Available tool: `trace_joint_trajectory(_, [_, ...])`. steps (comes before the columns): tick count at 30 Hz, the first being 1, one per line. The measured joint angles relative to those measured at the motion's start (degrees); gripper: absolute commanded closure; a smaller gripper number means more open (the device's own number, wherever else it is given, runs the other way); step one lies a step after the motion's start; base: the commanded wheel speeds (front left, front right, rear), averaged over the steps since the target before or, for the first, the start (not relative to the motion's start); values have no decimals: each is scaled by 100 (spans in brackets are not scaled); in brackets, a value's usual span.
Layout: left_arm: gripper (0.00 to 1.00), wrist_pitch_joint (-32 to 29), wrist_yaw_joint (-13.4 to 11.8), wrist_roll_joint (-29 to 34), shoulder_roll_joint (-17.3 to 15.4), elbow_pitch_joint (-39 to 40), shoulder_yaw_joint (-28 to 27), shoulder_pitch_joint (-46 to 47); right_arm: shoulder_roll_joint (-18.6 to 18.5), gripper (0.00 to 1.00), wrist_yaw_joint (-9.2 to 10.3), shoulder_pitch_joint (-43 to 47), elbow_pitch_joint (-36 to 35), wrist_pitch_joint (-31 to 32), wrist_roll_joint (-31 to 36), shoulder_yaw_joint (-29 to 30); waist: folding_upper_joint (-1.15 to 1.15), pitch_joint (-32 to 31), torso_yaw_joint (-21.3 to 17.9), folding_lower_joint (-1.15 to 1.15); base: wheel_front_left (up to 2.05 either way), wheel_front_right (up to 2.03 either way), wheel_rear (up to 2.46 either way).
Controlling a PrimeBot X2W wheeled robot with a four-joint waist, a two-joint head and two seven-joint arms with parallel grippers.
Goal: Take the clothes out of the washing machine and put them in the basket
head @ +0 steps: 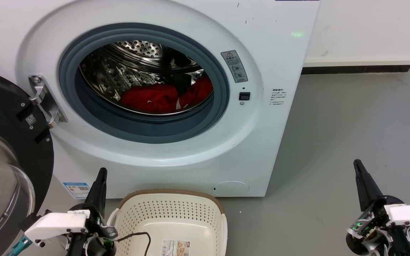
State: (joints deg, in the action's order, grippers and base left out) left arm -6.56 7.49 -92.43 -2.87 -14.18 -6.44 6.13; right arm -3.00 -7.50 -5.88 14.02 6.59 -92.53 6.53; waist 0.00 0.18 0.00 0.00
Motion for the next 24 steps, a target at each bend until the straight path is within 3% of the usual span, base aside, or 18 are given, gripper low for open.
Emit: trace_joint_trajectory(24, [100, 0, 0, 0, 0, 0, 0, 0, 0, 100, 1, 0, 0, 0, 0, 0, 0, 0, 0, 0, 0, 0, 0])
